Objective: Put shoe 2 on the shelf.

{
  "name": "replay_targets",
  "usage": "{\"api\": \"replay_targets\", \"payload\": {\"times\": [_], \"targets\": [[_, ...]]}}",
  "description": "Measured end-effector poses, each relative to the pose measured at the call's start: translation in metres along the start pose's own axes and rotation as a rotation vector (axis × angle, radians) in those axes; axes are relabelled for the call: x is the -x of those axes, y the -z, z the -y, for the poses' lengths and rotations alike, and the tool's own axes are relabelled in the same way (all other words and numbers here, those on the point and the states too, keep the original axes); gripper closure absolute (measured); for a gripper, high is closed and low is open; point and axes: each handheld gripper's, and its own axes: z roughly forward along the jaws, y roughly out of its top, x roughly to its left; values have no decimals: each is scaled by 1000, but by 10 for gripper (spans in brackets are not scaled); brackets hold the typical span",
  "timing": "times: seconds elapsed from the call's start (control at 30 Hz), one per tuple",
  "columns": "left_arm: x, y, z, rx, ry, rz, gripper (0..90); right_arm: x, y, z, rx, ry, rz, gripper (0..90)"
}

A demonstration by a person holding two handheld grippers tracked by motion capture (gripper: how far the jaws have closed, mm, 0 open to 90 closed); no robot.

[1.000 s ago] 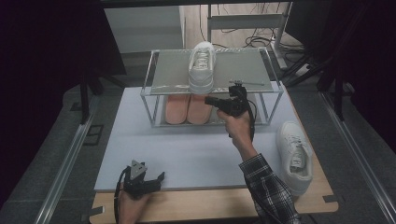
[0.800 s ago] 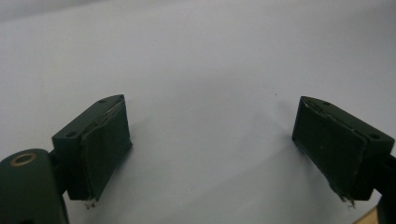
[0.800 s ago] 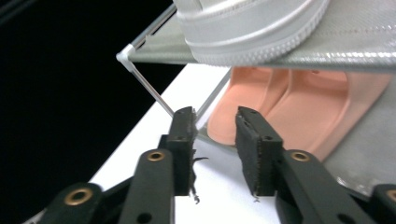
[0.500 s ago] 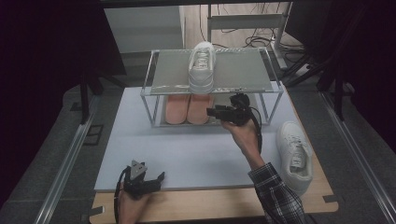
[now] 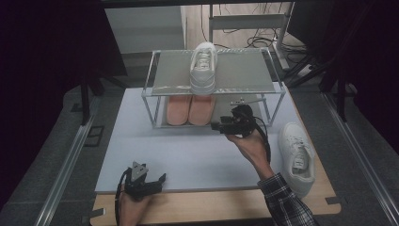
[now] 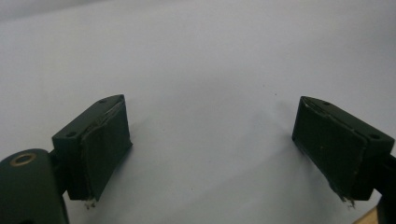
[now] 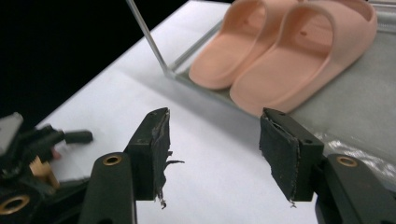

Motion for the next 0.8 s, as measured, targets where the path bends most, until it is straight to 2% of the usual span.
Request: {"api": "replay_targets", "payload": {"times": [0.17, 0.43, 0.8], "targets": [[0, 0, 0, 0, 0, 0, 112, -1, 4, 9, -31, 21, 9, 457], [0, 0, 0, 0, -3, 0, 112, 0, 16, 22, -62, 69, 62, 507], [0, 0, 0, 0, -3, 0, 112, 9, 36, 38, -96, 90, 127, 650]]}}
